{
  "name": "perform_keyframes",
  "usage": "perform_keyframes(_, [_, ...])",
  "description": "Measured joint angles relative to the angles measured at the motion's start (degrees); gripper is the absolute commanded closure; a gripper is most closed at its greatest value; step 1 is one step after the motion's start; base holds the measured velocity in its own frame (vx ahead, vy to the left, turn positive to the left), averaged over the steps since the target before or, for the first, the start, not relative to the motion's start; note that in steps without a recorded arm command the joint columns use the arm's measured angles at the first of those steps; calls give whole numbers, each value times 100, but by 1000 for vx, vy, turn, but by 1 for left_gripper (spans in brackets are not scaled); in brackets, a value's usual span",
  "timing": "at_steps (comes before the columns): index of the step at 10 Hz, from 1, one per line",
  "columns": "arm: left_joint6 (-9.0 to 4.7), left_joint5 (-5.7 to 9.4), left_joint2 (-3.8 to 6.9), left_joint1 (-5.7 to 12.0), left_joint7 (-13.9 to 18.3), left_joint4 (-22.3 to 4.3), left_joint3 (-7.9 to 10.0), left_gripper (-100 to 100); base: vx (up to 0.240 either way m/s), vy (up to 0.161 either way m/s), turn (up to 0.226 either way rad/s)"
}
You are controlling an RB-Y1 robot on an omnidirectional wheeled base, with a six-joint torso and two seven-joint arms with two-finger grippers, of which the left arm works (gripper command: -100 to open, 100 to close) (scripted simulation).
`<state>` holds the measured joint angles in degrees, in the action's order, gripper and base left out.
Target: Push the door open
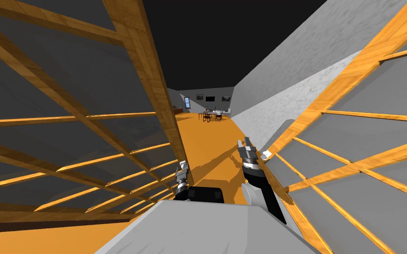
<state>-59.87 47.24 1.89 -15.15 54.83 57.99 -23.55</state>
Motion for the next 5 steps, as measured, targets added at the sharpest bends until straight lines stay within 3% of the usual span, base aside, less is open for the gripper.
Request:
perform_keyframes(1, [-5,-3,-8,2,0,3,-1,100,-18,-8,8])
perform_keyframes(5, [23,-1,-5,0,-1,-10,-10,100,-19,-10,-6])
